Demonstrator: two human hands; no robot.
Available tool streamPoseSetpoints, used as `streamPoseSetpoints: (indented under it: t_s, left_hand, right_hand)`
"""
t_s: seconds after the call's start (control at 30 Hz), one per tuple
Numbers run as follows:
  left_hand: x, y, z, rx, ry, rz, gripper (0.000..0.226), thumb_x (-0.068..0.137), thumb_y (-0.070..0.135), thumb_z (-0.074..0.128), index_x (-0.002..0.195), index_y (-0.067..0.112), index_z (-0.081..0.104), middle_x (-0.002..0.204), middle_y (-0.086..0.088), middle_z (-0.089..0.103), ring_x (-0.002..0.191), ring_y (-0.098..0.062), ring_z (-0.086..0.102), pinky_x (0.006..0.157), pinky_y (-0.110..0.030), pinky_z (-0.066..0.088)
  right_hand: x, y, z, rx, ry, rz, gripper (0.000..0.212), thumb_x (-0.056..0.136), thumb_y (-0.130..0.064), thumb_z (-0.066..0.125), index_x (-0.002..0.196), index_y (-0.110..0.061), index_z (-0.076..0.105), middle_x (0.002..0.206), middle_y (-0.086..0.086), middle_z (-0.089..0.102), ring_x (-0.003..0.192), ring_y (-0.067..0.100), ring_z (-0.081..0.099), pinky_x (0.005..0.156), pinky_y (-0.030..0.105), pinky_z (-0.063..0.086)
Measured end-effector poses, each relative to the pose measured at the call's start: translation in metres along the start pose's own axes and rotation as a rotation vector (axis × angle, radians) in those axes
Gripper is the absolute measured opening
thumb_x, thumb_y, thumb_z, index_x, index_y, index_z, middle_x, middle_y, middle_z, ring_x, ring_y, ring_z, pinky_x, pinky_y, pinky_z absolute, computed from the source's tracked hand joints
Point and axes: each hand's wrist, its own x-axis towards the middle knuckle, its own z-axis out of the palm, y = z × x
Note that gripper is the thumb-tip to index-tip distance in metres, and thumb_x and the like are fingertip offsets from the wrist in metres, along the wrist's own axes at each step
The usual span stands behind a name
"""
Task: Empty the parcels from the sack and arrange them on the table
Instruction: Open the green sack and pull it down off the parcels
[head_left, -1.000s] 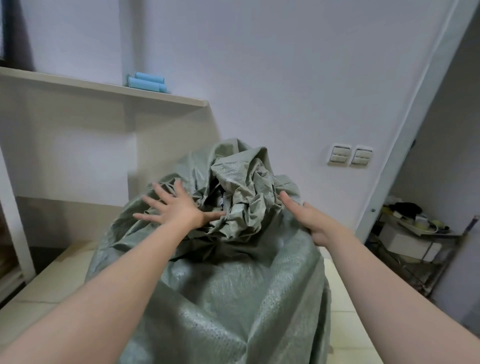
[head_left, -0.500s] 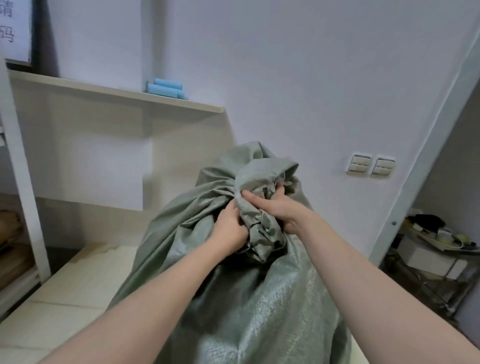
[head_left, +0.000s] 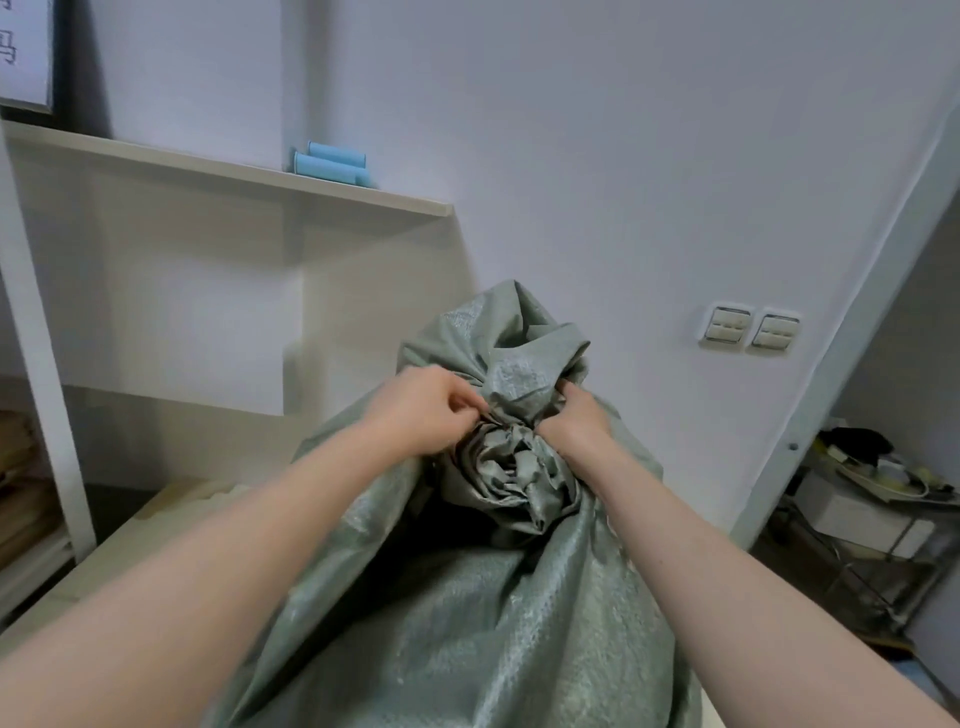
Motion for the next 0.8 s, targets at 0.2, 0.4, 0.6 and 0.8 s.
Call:
streamPoseSetpoints:
  t_s: [0.2, 0.4, 0.6, 0.8]
  left_hand:
    - [0.003, -0.038, 0.002, -0.001, -0.328, -0.3, 0.13, 0.045, 0.088, 0.063, 0.147, 0.054, -0.012, 0.163, -0.003, -0.014, 0.148, -0.036, -0.013, 0.117, -0.061, 0.004]
    - [-0.002, -0.033, 0.068, -0.78, 0.138, -0.252, 0.02, 0.082, 0.023, 0.078, 0.092, 0.032, 0.063, 0.107, -0.002, 0.067, 0.106, -0.023, 0.062, 0.094, -0.031, 0.047]
    - [0.032, 0.012, 0.03, -1.145, 0.306, -0.124, 0.028, 0.093, -0.01, 0.052, 0.081, 0.015, 0.05, 0.14, -0.002, 0.051, 0.12, 0.0, 0.049, 0.098, -0.017, 0.039]
    - [0.076, 0.053, -0.031, -1.286, 0.363, 0.141, 0.024, 0.09, -0.011, 0.05, 0.086, 0.013, 0.049, 0.145, -0.007, 0.048, 0.125, -0.008, 0.053, 0.104, -0.027, 0.045]
  right_hand:
    - [-0.001, 0.012, 0.008, -0.036, 0.153, -0.073, 0.054, 0.08, -0.003, 0.051, 0.128, -0.028, 0.059, 0.119, 0.012, 0.063, 0.104, 0.03, 0.059, 0.081, 0.027, 0.045]
    - [-0.018, 0.011, 0.01, -0.072, 0.431, -0.291, 0.049, 0.071, 0.015, 0.047, 0.108, -0.016, 0.058, 0.14, 0.013, 0.04, 0.119, 0.032, 0.043, 0.088, 0.022, 0.028]
    - [0.009, -0.015, -0.013, -0.091, 0.623, -0.572, 0.05, 0.062, 0.02, 0.042, 0.1, -0.011, 0.057, 0.15, 0.016, 0.039, 0.106, 0.039, 0.047, 0.087, 0.035, 0.04]
    - [0.046, -0.075, -0.078, -0.068, 0.844, -0.967, 0.043, 0.063, 0.02, 0.05, 0.09, -0.008, 0.066, 0.099, 0.004, 0.069, 0.071, 0.033, 0.049, 0.07, 0.025, 0.024]
